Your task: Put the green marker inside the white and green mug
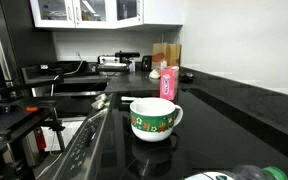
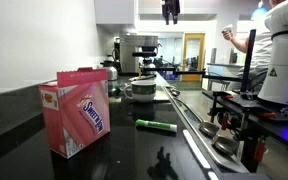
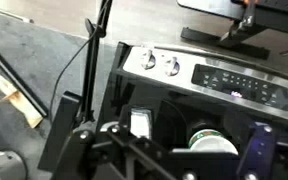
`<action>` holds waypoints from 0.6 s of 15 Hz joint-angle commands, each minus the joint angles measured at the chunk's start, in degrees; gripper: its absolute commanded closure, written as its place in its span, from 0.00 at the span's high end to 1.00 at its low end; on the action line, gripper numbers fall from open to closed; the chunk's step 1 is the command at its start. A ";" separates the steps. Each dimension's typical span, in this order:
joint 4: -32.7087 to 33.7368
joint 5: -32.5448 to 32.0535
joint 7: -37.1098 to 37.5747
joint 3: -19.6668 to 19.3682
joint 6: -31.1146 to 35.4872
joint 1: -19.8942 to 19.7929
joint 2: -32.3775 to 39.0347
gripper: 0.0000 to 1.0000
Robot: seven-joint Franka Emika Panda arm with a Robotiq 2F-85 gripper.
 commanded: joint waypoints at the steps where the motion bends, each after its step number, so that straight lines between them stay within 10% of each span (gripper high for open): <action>1: 0.15 0.05 -0.05 0.16 -0.11 -0.16 0.03 1.00; 9: -4.61 9.31 24.51 5.88 -4.80 2.31 -0.42 1.00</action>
